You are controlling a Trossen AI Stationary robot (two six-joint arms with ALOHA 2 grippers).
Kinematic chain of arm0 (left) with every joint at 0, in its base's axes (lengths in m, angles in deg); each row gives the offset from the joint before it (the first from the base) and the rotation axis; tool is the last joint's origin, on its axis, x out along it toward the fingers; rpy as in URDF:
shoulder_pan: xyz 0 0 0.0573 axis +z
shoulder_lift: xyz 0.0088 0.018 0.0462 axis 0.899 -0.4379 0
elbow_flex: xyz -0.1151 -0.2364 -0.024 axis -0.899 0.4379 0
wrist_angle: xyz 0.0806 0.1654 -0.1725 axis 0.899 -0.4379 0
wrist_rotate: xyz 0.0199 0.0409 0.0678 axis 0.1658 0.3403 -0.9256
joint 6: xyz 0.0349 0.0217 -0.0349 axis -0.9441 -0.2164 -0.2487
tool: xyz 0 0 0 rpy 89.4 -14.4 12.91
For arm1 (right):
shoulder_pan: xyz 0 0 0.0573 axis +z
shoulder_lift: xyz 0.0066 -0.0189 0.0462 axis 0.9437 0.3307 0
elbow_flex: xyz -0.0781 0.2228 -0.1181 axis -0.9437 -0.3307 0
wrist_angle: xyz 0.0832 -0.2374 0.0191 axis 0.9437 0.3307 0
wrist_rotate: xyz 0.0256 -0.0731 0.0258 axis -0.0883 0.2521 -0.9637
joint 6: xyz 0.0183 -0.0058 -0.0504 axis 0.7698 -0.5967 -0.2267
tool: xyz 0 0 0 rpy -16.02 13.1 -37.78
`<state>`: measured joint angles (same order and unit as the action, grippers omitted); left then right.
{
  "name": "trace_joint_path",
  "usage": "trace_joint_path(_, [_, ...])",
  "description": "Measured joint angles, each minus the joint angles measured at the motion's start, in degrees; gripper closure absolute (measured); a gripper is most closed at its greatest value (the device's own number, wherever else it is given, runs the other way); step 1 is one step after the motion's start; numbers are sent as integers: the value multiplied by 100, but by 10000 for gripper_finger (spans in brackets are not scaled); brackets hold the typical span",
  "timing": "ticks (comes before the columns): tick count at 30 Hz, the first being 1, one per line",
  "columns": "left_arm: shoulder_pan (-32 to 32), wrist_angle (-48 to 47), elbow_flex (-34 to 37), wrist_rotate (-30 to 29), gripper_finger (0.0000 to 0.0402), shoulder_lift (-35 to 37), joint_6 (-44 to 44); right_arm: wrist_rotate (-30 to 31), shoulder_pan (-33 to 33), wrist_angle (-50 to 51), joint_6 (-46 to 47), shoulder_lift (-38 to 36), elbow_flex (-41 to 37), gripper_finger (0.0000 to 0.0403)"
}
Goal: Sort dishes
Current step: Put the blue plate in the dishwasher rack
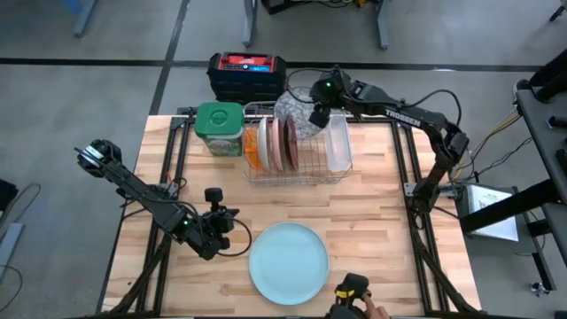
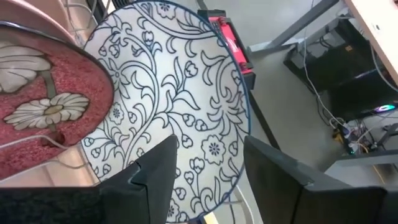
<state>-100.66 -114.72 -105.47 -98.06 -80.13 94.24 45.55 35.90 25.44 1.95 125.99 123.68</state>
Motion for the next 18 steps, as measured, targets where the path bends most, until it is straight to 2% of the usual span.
trace_joint_path(3, [0, 0, 0, 0, 401, 0, 0, 57, 0, 18, 0, -46, 0, 223])
trace_joint_path(7, [1, 0, 0, 0, 401, 0, -2, 560, 0, 215, -9, -288, 2, 226])
trace_joint_path(10, [0, -4, 0, 0, 401, 0, -54, 566, -4, 566, 156, -552, 2, 238])
trace_joint_path(13, [5, -2, 0, 0, 401, 0, -115, 152, 2, 1026, 451, -854, 2, 255])
trace_joint_path(18, [17, 36, 0, 0, 401, 0, -133, -1015, 47, 1614, 990, -1264, -147, 294])
